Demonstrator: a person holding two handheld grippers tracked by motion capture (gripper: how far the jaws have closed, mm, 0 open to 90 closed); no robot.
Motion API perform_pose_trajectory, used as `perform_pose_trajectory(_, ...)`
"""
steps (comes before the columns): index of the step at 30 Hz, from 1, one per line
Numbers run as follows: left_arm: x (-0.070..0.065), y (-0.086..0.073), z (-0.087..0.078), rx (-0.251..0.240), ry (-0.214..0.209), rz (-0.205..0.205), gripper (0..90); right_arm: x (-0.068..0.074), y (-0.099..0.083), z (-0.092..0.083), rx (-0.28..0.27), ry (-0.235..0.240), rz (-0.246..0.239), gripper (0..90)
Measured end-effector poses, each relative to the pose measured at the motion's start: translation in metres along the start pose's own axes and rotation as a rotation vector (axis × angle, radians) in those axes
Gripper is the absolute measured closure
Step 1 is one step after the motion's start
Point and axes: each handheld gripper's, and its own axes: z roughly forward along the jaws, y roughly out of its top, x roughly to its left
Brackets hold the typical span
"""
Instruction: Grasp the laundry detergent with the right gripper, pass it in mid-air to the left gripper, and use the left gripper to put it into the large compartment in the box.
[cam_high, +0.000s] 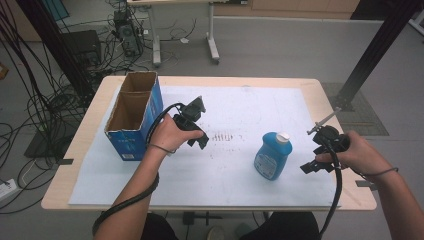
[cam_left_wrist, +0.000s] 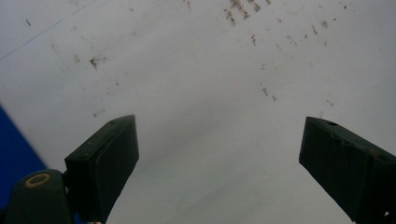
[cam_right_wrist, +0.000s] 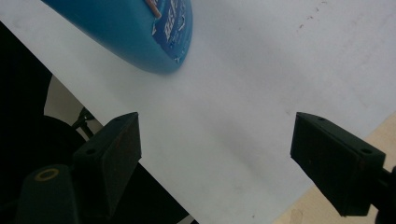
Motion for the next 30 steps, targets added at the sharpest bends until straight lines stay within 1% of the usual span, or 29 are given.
perform_pose_trajectory(3, 0.000, 0.000, 0.001, 0.000, -0.003, -0.003, 12.3, 0.003, 0.000, 0.001, -0.003, 0.003, -0.007, 15.8)
perform_pose_trajectory(6, 0.001, -0.001, 0.003, 0.000, -0.007, -0.002, 12.3, 0.006, 0.000, 0.004, 0.003, -0.012, -0.011, 15.8)
perform_pose_trajectory(11, 0.000, -0.001, 0.005, 0.005, -0.009, -0.001, 12.3, 0.011, -0.001, 0.009, 0.001, 0.001, -0.015, 15.8)
perform_pose_trajectory(17, 0.001, 0.000, 0.006, 0.004, -0.015, -0.003, 12.3, 0.017, -0.004, 0.015, -0.001, 0.005, -0.015, 15.8)
perform_pose_trajectory(21, 0.001, 0.001, 0.007, 0.005, -0.012, -0.004, 12.3, 0.021, -0.005, 0.020, 0.002, -0.003, -0.015, 15.8)
perform_pose_trajectory(30, 0.000, 0.002, 0.012, 0.013, -0.018, -0.003, 12.3, 0.026, -0.009, 0.027, -0.009, 0.010, -0.011, 15.8)
